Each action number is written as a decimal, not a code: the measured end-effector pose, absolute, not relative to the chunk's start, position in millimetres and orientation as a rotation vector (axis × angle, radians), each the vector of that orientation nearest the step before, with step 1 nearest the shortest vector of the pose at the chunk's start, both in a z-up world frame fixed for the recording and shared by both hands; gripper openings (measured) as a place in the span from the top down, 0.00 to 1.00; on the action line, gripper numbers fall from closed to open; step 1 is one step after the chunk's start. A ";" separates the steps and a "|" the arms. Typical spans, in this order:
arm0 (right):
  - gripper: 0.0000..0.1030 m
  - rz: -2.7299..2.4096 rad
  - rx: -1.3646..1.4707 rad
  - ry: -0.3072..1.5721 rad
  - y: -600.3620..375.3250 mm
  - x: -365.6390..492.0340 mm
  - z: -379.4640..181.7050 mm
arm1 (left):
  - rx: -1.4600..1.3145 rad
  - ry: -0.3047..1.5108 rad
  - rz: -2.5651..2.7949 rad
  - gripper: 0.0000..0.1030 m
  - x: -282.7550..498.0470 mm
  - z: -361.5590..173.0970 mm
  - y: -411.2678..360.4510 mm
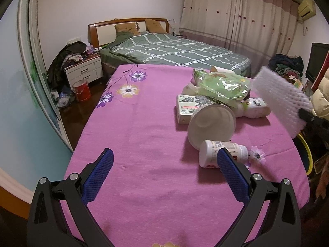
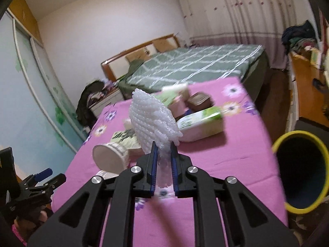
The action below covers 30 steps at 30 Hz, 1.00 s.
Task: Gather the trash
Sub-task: 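Carry the foam net with the right gripper over the yellow bin and open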
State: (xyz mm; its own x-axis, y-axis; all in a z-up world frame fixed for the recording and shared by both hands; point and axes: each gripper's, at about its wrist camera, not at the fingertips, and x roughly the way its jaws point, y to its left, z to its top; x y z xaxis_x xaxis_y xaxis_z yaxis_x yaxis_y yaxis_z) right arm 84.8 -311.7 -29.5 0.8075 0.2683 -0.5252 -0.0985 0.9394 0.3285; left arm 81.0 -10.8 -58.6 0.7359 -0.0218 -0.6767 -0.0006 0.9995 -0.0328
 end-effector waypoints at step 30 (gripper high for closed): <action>0.77 -0.447 0.439 0.736 -521.0 55.1 -130.3 | 0.058 0.807 -0.127 0.04 92.6 -79.4 -82.7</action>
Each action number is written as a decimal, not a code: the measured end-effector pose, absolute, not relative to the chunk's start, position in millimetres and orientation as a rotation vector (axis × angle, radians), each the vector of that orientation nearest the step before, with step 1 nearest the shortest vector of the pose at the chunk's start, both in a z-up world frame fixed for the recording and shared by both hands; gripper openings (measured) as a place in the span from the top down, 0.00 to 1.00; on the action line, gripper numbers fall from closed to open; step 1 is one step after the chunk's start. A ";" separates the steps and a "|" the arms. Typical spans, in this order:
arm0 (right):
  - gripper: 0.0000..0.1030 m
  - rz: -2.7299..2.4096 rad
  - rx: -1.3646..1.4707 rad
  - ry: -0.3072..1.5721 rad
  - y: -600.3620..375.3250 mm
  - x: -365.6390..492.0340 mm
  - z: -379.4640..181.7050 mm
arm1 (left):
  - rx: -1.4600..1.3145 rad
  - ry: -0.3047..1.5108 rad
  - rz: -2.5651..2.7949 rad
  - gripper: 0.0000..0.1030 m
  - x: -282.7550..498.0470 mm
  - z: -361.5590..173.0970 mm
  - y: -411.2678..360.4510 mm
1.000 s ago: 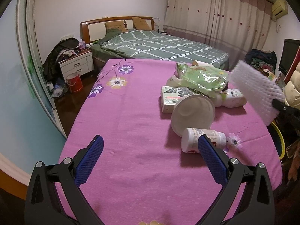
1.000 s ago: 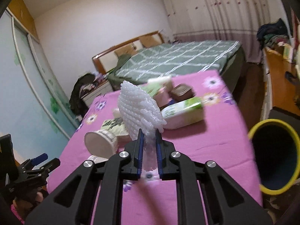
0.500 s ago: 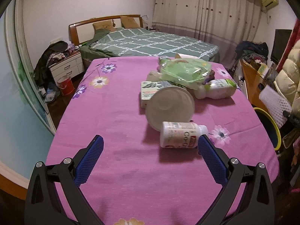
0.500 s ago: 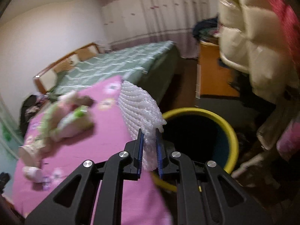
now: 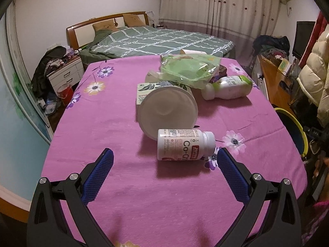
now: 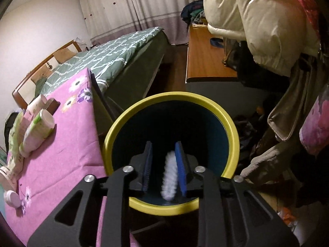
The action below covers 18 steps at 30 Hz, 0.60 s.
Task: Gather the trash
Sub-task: 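Carry the foam net with the right gripper over the yellow bin and open, then reach the left gripper to the white Co-Q bottle and close on it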
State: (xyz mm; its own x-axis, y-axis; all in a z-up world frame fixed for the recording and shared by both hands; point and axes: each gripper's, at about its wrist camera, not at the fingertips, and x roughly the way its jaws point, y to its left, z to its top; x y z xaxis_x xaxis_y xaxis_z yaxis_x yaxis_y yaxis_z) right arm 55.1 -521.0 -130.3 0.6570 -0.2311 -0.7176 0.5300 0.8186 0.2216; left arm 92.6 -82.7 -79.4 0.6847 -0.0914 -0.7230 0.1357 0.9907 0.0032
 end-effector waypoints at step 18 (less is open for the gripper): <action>0.60 -0.233 0.247 0.571 -409.1 118.3 -95.7 | 0.107 0.876 -0.130 0.04 130.9 -115.2 -112.4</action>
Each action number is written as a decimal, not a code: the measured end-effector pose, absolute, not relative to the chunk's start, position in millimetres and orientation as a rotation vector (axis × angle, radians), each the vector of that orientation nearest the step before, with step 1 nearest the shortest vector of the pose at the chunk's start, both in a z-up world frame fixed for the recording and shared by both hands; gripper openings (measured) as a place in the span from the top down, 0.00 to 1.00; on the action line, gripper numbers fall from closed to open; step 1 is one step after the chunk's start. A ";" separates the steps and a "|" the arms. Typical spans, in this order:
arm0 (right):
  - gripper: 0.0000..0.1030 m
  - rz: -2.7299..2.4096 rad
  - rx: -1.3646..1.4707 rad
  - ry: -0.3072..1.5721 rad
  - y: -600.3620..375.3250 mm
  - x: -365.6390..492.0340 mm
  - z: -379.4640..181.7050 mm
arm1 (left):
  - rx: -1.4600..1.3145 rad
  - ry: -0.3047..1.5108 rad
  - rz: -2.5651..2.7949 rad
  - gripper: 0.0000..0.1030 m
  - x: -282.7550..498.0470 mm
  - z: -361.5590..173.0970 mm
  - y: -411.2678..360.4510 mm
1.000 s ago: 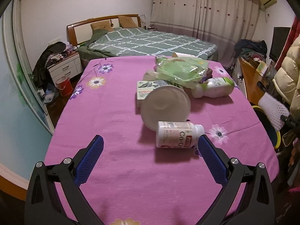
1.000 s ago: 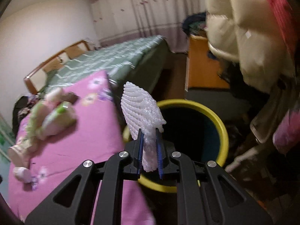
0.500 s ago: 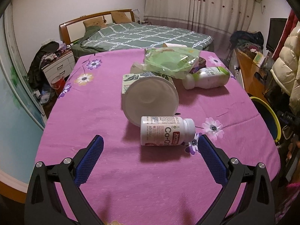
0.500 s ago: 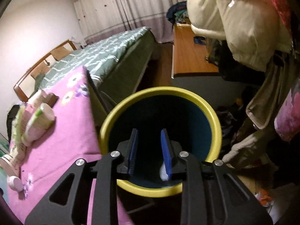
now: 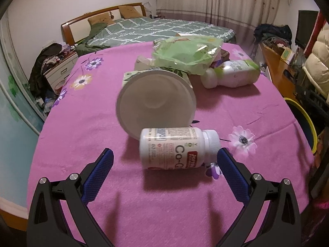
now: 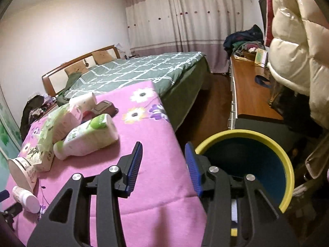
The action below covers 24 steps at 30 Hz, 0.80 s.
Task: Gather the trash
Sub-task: 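Reach the left gripper to the white Co-Q bottle and close on it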
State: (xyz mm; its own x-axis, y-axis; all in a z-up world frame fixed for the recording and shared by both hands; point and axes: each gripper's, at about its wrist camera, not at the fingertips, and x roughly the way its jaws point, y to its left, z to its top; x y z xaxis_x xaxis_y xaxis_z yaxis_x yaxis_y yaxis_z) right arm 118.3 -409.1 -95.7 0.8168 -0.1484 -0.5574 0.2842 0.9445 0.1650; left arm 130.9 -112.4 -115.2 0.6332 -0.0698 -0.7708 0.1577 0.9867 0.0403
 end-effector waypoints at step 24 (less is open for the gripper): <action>0.54 -0.257 0.199 0.580 -401.0 122.7 -93.4 | 0.120 0.934 -0.134 0.19 154.9 -135.7 -125.6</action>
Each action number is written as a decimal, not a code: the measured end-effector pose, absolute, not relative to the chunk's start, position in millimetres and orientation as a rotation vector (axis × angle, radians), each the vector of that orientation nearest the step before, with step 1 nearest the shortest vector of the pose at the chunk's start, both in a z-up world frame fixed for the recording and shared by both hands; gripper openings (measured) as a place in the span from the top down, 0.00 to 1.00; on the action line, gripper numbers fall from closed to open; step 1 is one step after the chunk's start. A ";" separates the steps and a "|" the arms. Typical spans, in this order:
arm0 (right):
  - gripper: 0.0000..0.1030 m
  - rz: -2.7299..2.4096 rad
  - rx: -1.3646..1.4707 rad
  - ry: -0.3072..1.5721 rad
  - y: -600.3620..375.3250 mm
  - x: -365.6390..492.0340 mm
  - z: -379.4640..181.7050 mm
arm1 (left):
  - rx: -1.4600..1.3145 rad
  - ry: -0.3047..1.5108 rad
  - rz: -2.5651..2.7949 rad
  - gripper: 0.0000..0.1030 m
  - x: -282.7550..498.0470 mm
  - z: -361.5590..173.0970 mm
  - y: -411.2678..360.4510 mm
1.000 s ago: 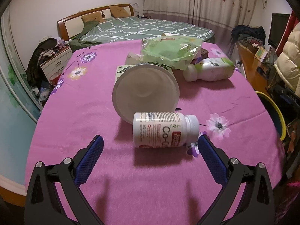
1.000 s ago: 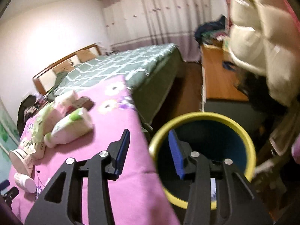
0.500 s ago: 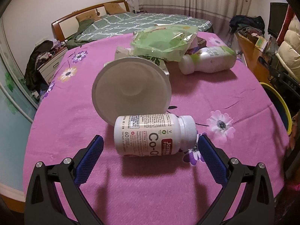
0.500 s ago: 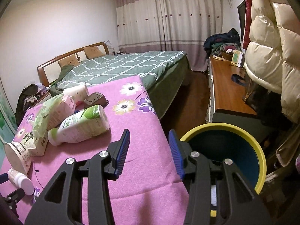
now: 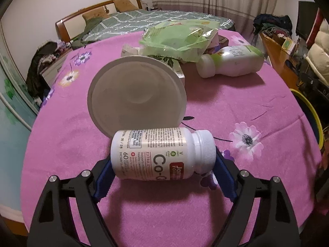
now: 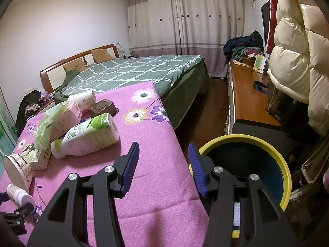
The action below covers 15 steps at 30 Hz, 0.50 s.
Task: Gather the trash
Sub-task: 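Reach the left gripper to the white Co-Q bottle and close on it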
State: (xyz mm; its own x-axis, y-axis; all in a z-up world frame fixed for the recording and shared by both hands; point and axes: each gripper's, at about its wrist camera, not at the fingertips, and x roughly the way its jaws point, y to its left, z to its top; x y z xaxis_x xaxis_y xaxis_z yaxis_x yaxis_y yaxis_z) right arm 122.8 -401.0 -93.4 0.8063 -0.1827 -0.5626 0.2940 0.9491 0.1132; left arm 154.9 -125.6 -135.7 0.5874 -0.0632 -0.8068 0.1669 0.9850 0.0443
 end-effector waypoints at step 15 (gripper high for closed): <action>0.52 -0.271 0.241 0.548 -418.3 95.4 -88.8 | 0.113 0.900 -0.197 0.19 117.8 -110.0 -127.6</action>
